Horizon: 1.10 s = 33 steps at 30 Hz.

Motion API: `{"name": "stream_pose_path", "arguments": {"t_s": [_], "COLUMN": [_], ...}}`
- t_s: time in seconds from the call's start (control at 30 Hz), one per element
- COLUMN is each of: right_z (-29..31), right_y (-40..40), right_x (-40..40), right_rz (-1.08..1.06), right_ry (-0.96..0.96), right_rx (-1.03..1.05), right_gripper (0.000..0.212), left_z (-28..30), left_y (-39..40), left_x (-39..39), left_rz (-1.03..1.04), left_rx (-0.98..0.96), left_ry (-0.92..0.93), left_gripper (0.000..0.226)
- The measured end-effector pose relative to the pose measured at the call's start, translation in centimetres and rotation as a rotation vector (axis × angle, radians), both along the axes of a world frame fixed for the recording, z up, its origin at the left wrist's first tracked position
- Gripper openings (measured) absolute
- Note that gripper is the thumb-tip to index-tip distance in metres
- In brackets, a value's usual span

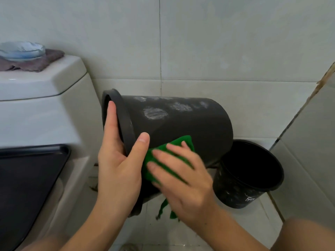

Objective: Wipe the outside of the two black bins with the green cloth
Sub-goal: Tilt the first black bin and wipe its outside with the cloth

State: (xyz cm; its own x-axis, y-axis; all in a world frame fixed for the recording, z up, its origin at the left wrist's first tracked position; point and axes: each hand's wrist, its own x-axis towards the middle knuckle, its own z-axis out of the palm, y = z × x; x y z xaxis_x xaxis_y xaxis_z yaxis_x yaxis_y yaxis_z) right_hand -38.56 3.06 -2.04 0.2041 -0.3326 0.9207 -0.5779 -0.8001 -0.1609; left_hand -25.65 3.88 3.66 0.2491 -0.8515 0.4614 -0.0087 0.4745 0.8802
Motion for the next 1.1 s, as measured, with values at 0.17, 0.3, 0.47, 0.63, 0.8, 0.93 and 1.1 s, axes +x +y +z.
{"name": "stream_pose_path", "arguments": {"t_s": [0.17,0.3,0.47,0.63,0.8,0.93,1.1], "right_z": [0.8,1.8,1.4,1.0,1.2,1.6,2.4], "right_y": [-0.8,-2.2,-1.6,-1.8,-4.3,-5.3,-5.8], "right_x": [-0.8,-2.1,-1.5,-2.7,-5.5,-7.0,-8.1], "right_rz": [0.009,-0.099,-0.065,-0.042,-0.232,-0.276,-0.288], "right_ry": [0.023,-0.191,-0.157,-0.075,-0.340,-0.485,-0.726], "right_rx": [0.007,0.173,0.115,0.017,0.316,0.532,0.801], "right_gripper": [0.018,0.023,0.021,0.021,0.028,0.025,0.032], "left_z": [-0.3,0.0,-0.1,0.1,0.6,0.6,0.8], "left_y": [0.2,0.9,1.0,1.3,2.0,2.2,2.7], "left_x": [-0.5,-1.3,-1.3,-1.0,-1.1,-0.9,-1.2], "left_rz": [-0.051,-0.043,-0.007,-0.004,0.018,0.008,-0.012], "left_rx": [0.004,-0.032,-0.051,-0.042,-0.022,-0.007,-0.002], "left_ry": [0.012,-0.011,-0.017,-0.019,-0.057,-0.058,-0.090], "left_gripper": [0.078,0.077,0.078,0.080,0.081,0.083,0.084]}}
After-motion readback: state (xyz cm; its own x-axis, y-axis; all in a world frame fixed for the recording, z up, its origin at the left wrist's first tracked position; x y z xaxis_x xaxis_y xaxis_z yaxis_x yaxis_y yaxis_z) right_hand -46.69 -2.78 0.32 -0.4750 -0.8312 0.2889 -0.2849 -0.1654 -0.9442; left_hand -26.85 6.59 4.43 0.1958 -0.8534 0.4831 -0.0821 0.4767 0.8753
